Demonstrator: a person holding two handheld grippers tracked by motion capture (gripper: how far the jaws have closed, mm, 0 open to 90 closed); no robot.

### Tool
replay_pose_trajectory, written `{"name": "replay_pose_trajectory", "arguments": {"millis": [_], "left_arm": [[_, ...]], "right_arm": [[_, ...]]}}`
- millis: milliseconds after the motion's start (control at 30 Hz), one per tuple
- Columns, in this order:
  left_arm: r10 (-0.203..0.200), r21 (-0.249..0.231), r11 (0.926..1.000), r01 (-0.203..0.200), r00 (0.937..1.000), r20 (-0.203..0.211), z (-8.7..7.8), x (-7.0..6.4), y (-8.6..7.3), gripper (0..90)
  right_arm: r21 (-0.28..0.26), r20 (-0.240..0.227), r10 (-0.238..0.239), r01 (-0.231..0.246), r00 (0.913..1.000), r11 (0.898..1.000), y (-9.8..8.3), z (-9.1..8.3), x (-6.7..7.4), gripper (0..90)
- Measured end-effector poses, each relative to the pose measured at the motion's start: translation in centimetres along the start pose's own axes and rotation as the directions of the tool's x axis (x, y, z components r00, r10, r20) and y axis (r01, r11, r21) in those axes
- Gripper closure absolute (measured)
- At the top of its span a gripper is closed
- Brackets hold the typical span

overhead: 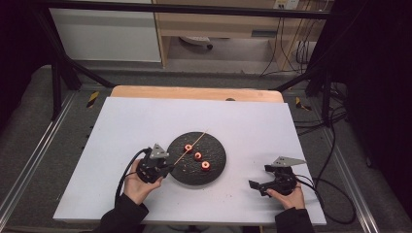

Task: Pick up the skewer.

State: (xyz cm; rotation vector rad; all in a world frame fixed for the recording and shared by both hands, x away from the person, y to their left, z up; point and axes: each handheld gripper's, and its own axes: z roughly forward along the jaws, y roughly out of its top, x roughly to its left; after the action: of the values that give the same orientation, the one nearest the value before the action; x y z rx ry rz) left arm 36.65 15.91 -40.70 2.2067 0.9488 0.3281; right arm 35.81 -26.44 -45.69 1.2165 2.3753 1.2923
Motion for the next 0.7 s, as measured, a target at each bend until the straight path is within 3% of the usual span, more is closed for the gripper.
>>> {"name": "replay_pose_trajectory", "arguments": {"millis": [300, 700], "left_arm": [[-0.025, -0.068, 0.9974, 0.025, 0.9997, 0.009, -1.8, 0.7, -2.3, 88.2], [-0.046, -0.122, 0.9914, 0.047, 0.9988, 0.014, -3.1, 1.6, -5.0, 88.2]], "right_arm": [[0.008, 0.018, 0.013, -0.013, 0.9998, 1.0, 0.5, -0.1, 0.3, 0.8], [0.025, 0.026, 0.01, -0.01, 0.9996, 1.0, 2.2, 0.7, 1.3, 0.7]]}}
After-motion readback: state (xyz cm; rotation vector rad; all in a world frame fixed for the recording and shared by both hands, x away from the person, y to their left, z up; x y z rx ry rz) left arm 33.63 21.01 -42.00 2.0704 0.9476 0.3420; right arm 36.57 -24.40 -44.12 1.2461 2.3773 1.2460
